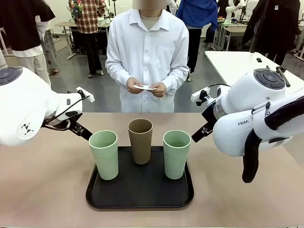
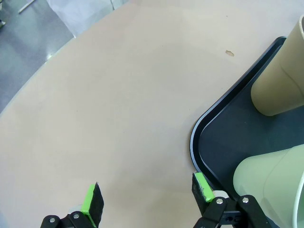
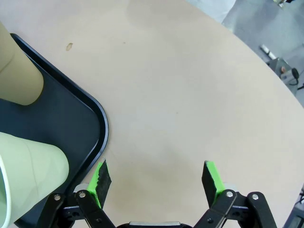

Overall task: Place coasters on the table and set cups on them.
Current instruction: Pick up one Reusable plastic cup and place it on a coaster set by the human.

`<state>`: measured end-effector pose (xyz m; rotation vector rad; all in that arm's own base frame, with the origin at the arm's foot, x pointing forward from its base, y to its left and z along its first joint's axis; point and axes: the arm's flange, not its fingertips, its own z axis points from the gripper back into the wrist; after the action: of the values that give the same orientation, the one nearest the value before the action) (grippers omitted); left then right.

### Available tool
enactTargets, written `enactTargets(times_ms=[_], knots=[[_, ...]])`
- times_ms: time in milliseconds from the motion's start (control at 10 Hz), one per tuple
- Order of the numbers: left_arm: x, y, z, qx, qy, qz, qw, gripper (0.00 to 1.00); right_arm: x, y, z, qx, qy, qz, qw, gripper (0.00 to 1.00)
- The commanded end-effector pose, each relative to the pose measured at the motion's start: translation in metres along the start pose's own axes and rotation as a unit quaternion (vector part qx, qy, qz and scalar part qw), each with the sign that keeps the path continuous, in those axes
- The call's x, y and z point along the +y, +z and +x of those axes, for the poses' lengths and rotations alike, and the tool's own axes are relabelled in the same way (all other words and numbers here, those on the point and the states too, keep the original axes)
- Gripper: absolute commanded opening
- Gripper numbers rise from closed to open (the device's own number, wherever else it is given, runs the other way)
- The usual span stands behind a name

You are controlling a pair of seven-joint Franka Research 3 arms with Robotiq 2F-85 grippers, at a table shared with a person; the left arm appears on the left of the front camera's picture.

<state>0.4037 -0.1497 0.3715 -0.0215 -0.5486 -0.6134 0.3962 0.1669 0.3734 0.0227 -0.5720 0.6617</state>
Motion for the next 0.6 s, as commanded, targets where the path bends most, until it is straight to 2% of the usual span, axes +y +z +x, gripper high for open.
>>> enactTargets(times_ms=[0,100,200,300,500], knots=[[0.000,0.000,0.000,0.000,0.000,0.000,1.000,1.00,0.000,0.000,0.000,0.000,0.000,0.000,1.000,1.00],[0.000,0.000,0.000,0.000,0.000,0.000,1.000,1.00,0.000,0.000,0.000,0.000,0.000,0.000,1.000,1.00],[-0.007,0.018,0.012,0.009,-0.023,0.003,1.000,1.00,0.002,0.022,0.004,0.009,0.009,0.004,1.000,1.00],[-0.033,0.051,0.021,0.024,-0.044,0.025,0.998,1.00,0.009,0.054,0.001,0.042,0.019,-0.004,0.999,1.00],[-0.060,0.108,0.014,0.072,-0.061,0.063,0.994,1.00,0.025,0.115,-0.015,0.083,0.033,-0.035,0.995,1.00]])
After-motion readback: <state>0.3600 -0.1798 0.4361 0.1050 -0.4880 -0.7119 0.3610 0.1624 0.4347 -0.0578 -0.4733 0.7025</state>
